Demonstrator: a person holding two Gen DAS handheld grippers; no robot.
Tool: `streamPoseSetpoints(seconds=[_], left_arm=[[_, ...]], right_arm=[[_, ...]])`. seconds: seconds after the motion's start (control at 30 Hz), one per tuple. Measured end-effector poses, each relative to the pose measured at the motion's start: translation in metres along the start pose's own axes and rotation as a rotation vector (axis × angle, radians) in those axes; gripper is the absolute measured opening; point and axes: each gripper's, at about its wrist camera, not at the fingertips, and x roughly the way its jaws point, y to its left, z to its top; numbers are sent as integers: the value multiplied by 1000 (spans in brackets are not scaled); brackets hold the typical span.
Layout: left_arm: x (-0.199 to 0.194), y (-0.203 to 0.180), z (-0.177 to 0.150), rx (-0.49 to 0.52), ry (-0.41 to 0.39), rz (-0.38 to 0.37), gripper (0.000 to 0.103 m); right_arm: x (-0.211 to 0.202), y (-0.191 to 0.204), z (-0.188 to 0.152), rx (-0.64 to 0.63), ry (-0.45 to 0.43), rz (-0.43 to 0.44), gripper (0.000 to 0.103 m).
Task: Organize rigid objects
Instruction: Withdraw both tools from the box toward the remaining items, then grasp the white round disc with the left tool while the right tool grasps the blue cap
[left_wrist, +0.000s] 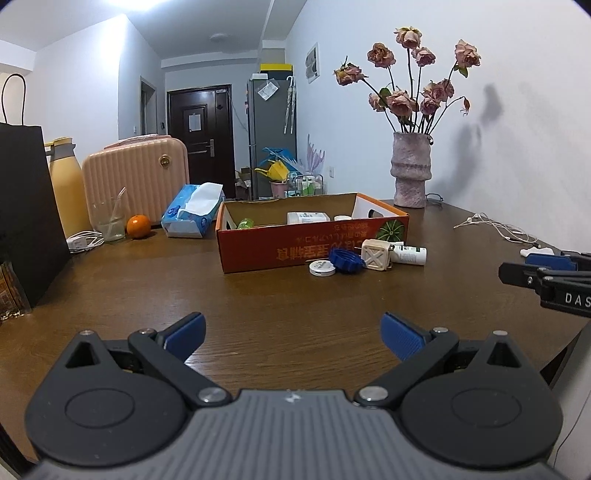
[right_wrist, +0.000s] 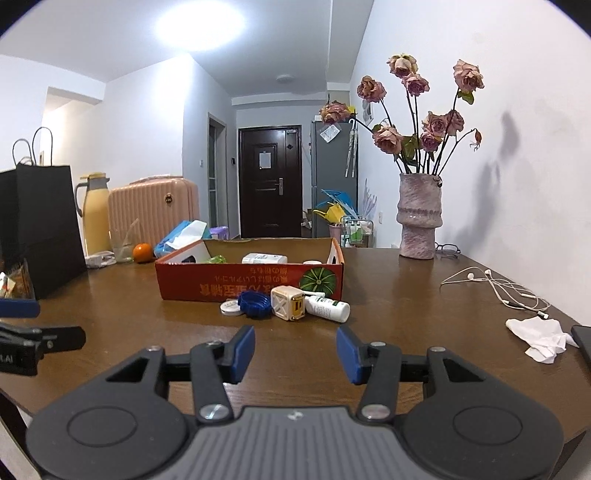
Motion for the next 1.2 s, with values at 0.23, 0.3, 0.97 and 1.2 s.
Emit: streamPoseSetpoints(seconds=[0.23, 0.3, 0.97, 1.2], left_arm=[[18, -11, 5, 24, 18, -20, 103], [28, -14, 9, 27, 26, -32, 103], [221, -18, 62, 118, 179, -169, 82], [275, -14, 59, 140, 275, -251, 80]], right_arm=[[14, -11, -2, 24, 33, -8, 48], [23, -15, -1, 33, 44, -9, 48], [170, -39, 43, 70, 203, 158, 52], [216, -26, 48, 111, 266, 267, 52]])
